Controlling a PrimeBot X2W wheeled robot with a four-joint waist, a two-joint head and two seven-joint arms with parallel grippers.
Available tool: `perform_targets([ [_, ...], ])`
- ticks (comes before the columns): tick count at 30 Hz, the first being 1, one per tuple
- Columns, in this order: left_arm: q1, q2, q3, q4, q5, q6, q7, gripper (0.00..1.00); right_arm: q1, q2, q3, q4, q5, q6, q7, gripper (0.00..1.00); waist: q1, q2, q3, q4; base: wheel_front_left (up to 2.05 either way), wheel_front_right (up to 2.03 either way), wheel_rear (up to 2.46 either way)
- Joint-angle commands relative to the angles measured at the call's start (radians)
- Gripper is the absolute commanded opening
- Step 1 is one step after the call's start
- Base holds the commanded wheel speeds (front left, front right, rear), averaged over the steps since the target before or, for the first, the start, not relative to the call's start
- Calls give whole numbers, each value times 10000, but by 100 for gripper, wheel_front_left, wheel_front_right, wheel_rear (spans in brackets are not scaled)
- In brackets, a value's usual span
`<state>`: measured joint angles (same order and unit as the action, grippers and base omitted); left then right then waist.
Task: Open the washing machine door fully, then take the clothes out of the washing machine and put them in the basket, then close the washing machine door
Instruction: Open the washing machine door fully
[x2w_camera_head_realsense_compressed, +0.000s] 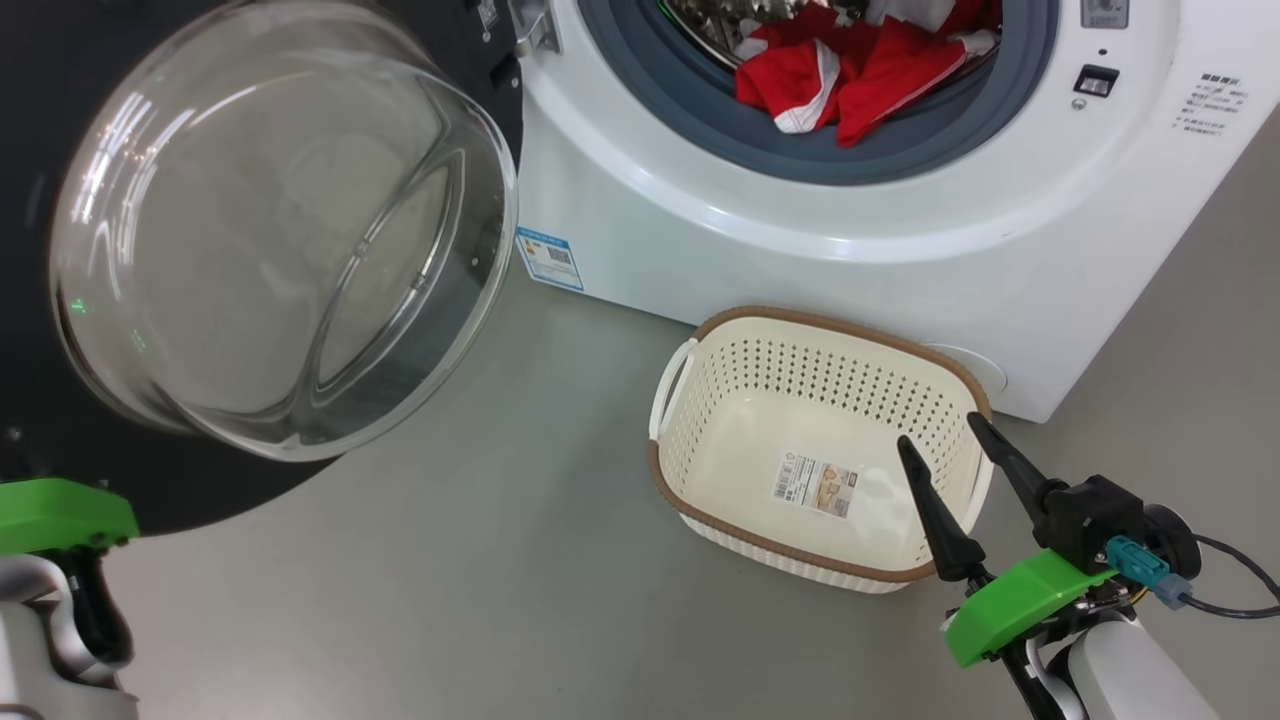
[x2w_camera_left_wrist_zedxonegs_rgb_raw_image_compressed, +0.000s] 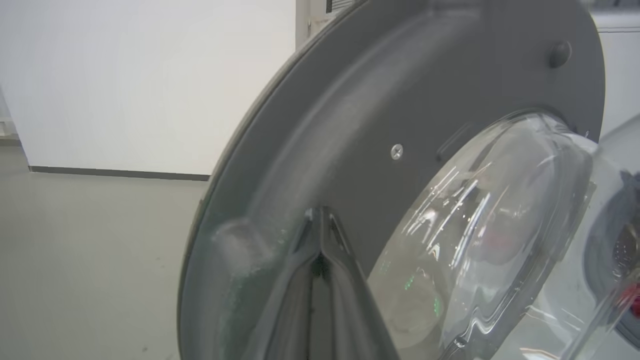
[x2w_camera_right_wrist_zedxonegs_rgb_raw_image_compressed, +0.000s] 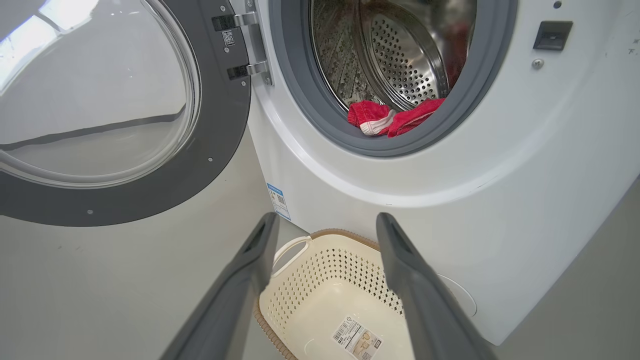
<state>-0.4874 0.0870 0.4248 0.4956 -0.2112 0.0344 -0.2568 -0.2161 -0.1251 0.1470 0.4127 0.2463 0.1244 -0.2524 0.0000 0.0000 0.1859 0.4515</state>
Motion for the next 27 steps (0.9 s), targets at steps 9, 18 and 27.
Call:
perform_targets([
  [9,650,-63,390,-2143,517,-845,-49,100,-195,356,230,-271,296,63,-93,100,0,0,-632,-373,0,0,0],
  [18,1312,-279,-674,-3645,849,-1292,-49,100,56,552,-213,-597,312,63,-93,100,0,0,-1115,-1144,0,0,0],
  [27,1974,-337,-1737,-3865,612,-1429,62,100,311,697,-733,-1236,242,63,-93,100,0,0,-1253,-2340,0,0,0],
])
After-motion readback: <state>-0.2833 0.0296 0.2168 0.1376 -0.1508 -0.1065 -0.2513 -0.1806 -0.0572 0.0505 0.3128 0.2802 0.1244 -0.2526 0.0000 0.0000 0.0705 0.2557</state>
